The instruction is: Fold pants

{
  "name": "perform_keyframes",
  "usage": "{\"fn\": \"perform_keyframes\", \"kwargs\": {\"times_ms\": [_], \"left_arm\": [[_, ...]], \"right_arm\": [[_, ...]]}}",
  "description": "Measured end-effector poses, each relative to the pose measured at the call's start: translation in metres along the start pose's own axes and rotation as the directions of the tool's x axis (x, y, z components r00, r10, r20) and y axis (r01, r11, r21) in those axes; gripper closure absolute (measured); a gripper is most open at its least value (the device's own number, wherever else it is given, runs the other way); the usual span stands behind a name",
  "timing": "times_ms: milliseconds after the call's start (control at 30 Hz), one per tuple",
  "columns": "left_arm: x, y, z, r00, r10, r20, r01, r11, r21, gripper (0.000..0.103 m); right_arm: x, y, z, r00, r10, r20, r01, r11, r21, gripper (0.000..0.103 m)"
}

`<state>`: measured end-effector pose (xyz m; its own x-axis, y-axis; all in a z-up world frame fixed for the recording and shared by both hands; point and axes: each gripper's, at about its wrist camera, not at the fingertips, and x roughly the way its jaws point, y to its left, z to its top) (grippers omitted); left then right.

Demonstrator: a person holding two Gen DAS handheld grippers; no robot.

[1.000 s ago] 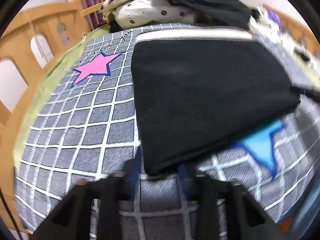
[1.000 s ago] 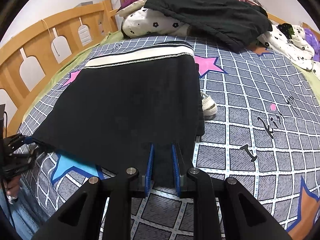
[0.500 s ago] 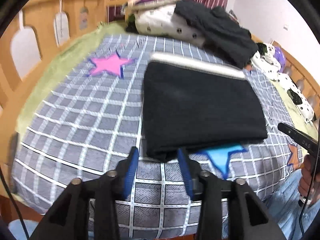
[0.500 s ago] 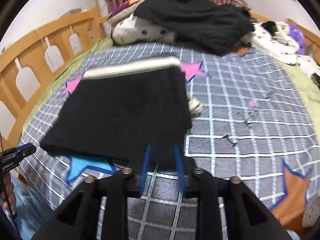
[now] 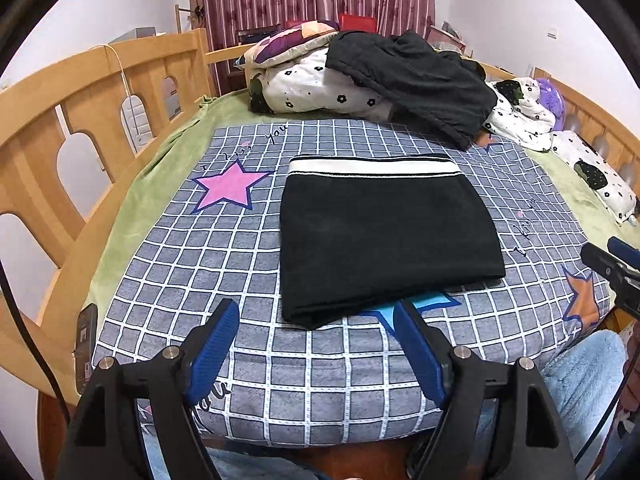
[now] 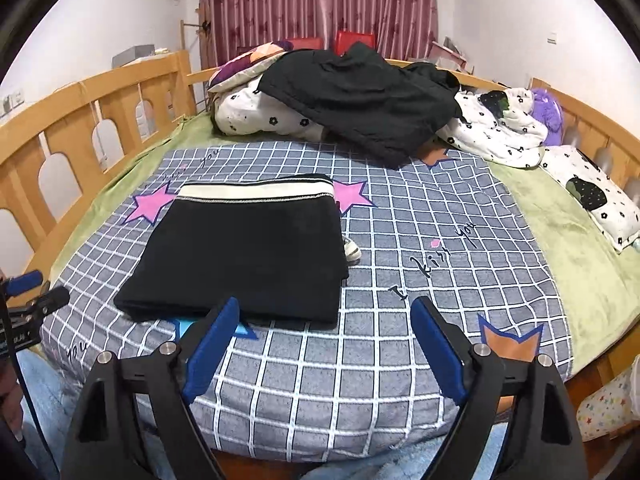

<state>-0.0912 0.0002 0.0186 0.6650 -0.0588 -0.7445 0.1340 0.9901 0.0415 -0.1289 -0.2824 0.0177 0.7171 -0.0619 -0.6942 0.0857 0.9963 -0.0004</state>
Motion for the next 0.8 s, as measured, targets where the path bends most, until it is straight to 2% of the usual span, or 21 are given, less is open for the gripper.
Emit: {"fn": "perform_keyframes", "kwargs": {"times_ms": [367, 800], "left_arm": [[-0.008, -0.009, -0.001, 1.000, 0.026, 0.010, -0.026, 1.000, -0.006, 0.025], [-0.006, -0.009, -0.002, 0.999, 0.048, 0.001, -0.048, 0.999, -0.016, 0.025]], "right_arm": [[-0.015, -0.006, -0.001, 1.000, -0.022, 0.009, 0.022, 0.999, 0.024, 0.016], [-0.013, -0.004, -0.004, 0.999, -0.047, 0.002, 0.047, 0.999, 0.018, 0.016]]}}
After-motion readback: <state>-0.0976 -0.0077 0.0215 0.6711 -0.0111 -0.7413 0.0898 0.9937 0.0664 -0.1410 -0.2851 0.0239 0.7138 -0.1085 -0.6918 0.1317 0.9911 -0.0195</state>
